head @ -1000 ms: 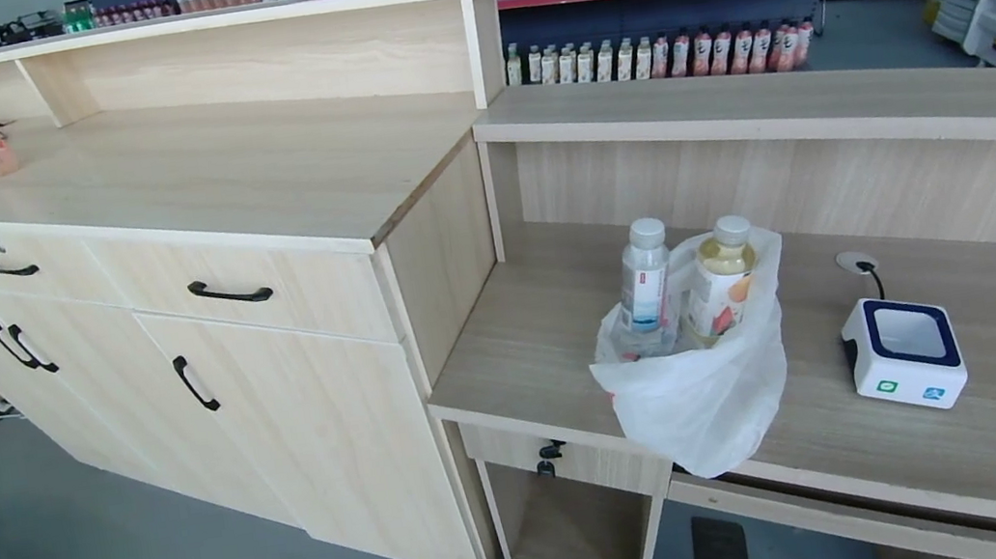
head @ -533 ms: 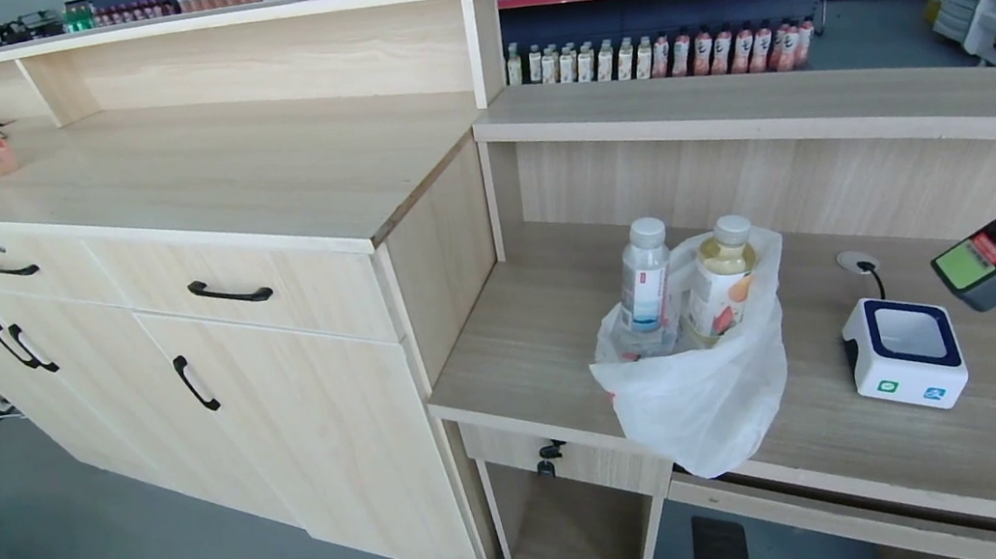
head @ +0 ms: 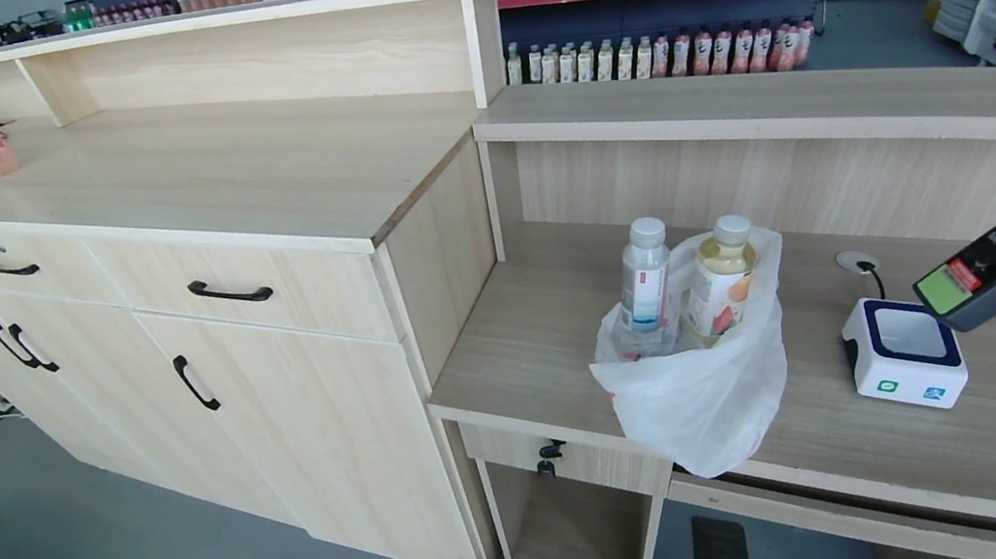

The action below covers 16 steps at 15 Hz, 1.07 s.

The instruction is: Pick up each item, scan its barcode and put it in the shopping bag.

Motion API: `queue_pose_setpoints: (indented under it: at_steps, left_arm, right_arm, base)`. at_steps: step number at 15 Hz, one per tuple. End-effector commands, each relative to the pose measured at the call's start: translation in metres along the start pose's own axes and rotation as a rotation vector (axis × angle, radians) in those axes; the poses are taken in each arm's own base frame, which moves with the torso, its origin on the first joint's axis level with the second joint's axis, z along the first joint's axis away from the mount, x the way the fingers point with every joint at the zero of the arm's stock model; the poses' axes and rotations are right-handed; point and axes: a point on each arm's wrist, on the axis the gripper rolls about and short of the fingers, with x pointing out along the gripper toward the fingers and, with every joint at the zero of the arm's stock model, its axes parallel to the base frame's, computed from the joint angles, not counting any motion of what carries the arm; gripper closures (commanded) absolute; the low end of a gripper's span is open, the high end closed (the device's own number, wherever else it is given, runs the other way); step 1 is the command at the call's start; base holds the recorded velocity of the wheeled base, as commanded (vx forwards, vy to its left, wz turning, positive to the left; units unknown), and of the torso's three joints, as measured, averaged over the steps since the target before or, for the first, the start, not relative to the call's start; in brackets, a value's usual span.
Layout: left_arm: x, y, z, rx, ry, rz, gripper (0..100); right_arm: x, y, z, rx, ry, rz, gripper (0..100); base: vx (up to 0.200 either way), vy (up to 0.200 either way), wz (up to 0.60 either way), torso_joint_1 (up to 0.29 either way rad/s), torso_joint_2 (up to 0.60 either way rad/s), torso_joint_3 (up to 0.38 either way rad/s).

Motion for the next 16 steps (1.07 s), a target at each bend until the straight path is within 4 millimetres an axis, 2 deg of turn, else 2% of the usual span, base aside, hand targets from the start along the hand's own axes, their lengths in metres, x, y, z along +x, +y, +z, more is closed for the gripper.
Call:
queue_pose_setpoints:
  at_steps: [1, 9, 16]
  left_arm:
    - [0.000, 0.000, 0.000, 0.000, -0.001, 0.000, 0]
    - [0.000, 0.000, 0.000, 0.000, -0.001, 0.000, 0]
    - [0.000, 0.000, 0.000, 0.000, -0.001, 0.000, 0]
  right_arm:
    - [0.007, -0.006, -0.011, -0.021, 0.024, -0.003, 100]
    - [0.039, 0.006, -0.018, -0.087, 0.023, 0.078, 100]
    - [0.066, 0.000, -0.031, -0.182, 0.036, 0.102, 100]
  base:
    - [0.000, 0.000, 0.00, 0.000, 0.00, 0.000]
    - [0.000, 0.000, 0.00, 0.000, 0.00, 0.000]
    - [0.000, 0.000, 0.00, 0.000, 0.00, 0.000]
